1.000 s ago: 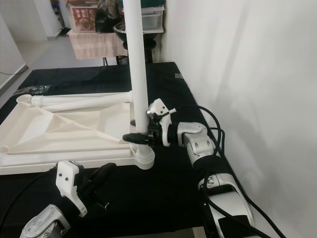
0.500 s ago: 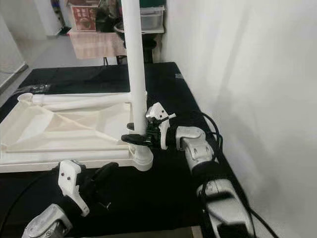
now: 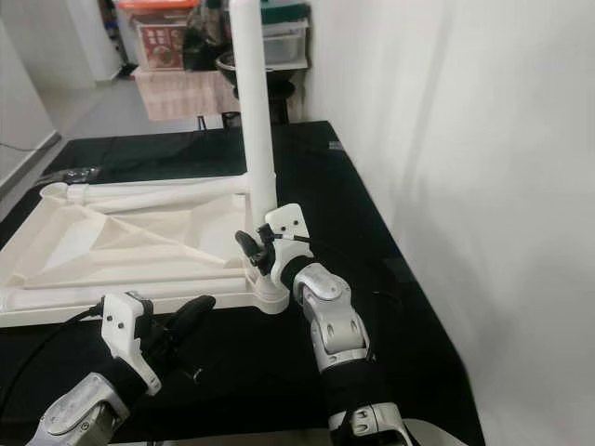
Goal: Building children table
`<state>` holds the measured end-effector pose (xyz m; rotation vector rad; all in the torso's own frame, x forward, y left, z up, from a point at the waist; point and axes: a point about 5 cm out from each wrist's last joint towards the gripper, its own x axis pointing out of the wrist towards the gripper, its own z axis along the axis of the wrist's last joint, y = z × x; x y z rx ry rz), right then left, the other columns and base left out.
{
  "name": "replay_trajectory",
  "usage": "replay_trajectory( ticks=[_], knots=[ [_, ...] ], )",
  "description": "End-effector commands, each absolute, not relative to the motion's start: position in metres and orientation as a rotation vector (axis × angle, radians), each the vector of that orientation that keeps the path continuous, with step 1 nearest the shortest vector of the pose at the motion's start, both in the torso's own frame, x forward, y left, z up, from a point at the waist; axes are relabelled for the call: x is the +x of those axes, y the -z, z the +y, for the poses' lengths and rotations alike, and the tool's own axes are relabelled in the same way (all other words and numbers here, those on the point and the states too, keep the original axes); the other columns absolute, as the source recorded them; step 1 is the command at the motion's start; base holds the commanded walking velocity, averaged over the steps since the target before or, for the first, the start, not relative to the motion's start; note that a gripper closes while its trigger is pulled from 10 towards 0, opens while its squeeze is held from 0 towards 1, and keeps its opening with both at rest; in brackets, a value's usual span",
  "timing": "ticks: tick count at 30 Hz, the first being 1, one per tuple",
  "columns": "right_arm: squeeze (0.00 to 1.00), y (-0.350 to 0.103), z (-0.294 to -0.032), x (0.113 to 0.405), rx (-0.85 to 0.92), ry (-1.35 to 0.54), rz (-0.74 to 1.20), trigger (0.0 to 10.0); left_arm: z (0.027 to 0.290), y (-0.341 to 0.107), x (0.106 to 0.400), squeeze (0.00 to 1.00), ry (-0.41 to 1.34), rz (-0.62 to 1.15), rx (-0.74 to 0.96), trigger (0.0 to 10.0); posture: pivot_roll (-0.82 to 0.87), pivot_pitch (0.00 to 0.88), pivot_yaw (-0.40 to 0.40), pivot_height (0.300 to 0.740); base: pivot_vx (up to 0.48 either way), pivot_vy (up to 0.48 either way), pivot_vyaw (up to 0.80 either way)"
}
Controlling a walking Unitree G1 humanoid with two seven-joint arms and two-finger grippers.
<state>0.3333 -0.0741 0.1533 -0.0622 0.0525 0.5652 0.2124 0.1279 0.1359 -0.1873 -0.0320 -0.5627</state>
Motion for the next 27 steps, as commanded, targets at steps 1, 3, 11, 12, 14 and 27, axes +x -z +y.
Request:
replay_trajectory(
  ticks=[1,3,11,12,14,27],
  knots=[
    [0.00,-0.142,-0.073,0.329,-0.057,-0.511,0.127,5.9,0.132,-0.133,0.213,0.00,0.542,-0.017,-0.175,10.0,-0.05,0.000,0.027,0.740,0.000,0.000,0.00],
    [0.87,-0.145,-0.072,0.327,-0.034,-0.507,0.119,10.0,0.131,-0.133,0.213,0.00,0.540,-0.018,-0.175,10.0,-0.05,0.000,0.024,0.740,0.000,0.000,0.00],
    [1.00,-0.162,-0.080,0.323,0.016,-0.553,0.039,10.0,0.130,-0.133,0.214,0.00,0.547,-0.019,-0.182,10.0,-0.06,0.000,0.023,0.740,0.000,0.000,0.00],
    [1.00,-0.164,-0.084,0.321,0.019,-0.558,0.025,10.0,0.130,-0.133,0.214,0.00,0.547,-0.020,-0.183,10.0,-0.06,0.000,0.020,0.740,0.000,0.000,0.00],
    [1.00,-0.164,-0.089,0.318,0.018,-0.560,0.017,10.0,0.130,-0.133,0.214,0.00,0.547,-0.021,-0.183,10.0,-0.06,0.000,0.018,0.740,0.000,0.000,0.00],
    [0.00,-0.151,-0.126,0.283,-0.046,-0.524,0.043,10.0,0.137,-0.136,0.216,0.00,0.479,-0.052,-0.151,10.0,-0.07,0.000,0.016,0.740,0.000,0.000,0.00]
  ],
)
